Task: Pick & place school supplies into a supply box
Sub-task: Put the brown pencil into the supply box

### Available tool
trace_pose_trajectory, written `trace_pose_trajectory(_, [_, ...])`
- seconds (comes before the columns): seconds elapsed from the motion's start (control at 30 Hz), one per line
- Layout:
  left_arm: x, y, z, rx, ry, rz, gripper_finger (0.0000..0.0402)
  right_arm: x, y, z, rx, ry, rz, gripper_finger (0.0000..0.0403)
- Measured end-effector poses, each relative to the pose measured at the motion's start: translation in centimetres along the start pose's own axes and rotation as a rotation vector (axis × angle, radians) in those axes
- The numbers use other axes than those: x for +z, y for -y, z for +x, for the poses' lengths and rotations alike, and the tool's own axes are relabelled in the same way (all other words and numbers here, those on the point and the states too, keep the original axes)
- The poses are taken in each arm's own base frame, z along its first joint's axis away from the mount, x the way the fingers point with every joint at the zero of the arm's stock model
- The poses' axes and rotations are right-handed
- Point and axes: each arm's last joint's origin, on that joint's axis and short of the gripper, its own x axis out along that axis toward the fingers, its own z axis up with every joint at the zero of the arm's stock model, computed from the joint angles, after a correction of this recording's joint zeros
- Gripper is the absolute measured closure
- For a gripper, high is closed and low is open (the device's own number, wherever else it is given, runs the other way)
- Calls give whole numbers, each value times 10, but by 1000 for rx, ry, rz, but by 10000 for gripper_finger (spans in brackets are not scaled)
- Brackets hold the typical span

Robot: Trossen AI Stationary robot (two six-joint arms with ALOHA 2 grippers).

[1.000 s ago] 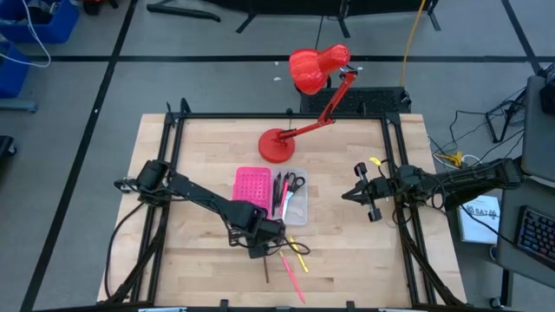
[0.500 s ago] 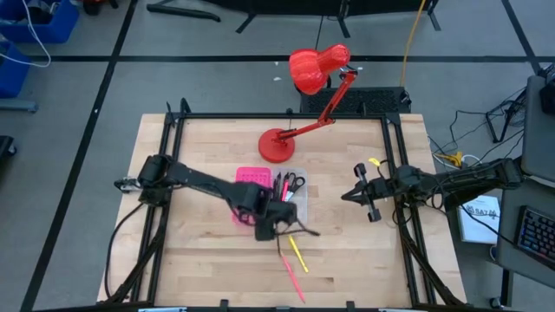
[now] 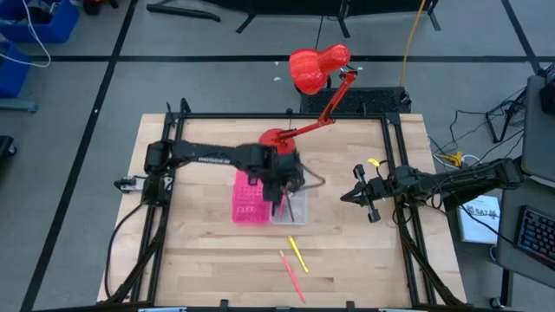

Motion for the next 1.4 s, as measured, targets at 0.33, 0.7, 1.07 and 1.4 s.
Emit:
trace_pose_trajectory(0.33, [-29,15,12,-15,99,26,396,2,0,0,-3,24,-150,403])
trace_pose_trajectory(0.7, [-23,30,52,102,142,100,395,1,0,0,-2,12,-149,403])
trace_pose_trajectory(1.07, [-44,28,56,179,107,116,398,3,0,0,-4,27,-180,403])
trace_pose_trajectory(1.4, [-37,29,102,133,80,245,394,1,0,1,-3,13,-176,403])
